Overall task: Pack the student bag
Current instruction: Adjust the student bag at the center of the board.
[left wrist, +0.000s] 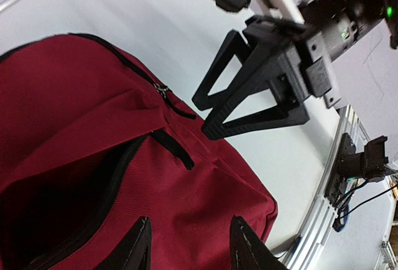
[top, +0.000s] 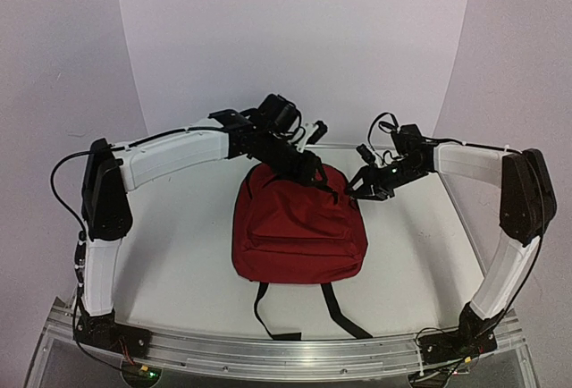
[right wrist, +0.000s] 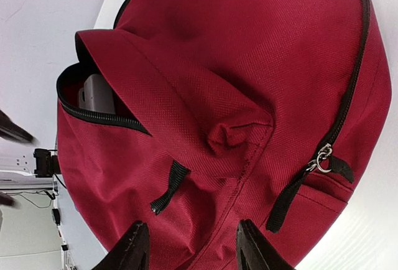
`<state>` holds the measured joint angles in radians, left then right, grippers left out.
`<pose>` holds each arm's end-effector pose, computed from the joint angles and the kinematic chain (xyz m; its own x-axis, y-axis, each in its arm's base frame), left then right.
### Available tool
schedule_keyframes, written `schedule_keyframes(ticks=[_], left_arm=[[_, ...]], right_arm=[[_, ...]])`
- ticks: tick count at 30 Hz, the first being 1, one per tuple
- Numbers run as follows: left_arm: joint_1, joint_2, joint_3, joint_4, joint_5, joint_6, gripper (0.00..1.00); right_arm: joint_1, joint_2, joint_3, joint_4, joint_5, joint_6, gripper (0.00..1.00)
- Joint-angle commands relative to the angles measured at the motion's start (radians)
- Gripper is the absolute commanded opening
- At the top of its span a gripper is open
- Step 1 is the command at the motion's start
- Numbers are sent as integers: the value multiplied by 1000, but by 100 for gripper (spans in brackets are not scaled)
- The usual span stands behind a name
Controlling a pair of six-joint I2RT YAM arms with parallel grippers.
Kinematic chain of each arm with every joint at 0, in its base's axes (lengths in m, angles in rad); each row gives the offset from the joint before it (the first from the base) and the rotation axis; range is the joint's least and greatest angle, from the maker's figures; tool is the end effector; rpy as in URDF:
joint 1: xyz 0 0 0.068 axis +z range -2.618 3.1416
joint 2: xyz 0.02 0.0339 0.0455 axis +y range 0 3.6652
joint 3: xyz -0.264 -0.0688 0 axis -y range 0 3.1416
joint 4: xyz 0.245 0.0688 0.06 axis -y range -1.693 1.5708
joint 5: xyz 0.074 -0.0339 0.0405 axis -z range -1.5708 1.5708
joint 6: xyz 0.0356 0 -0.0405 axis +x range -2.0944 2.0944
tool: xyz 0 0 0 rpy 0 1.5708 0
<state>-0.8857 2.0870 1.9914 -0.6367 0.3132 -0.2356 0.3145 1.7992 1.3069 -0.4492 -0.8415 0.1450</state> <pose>0.2953 -0.3787 0.3073 -0.6172 0.4043 -0.6750 0.7586 0.5337 -0.3739 0.3546 0.1433 0.2287 -0.8508 -0.1755 -0.4953 -0.5058 0.5288 0.6815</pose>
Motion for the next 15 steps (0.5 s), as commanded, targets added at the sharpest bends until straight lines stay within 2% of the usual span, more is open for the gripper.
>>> schedule_keyframes(ticks=[1,7,15], left_arm=[[-17,73,93,-29,48,-27,43],[-18,160,141,-22,59,-84,47],[-18,232,192,-1,76,-120,48]], right_arm=[[-5,20,-23,79,-28,29,47],[-6,72,-39,138,-62,66,45],[-3,110,-53,193,-121,113,42]])
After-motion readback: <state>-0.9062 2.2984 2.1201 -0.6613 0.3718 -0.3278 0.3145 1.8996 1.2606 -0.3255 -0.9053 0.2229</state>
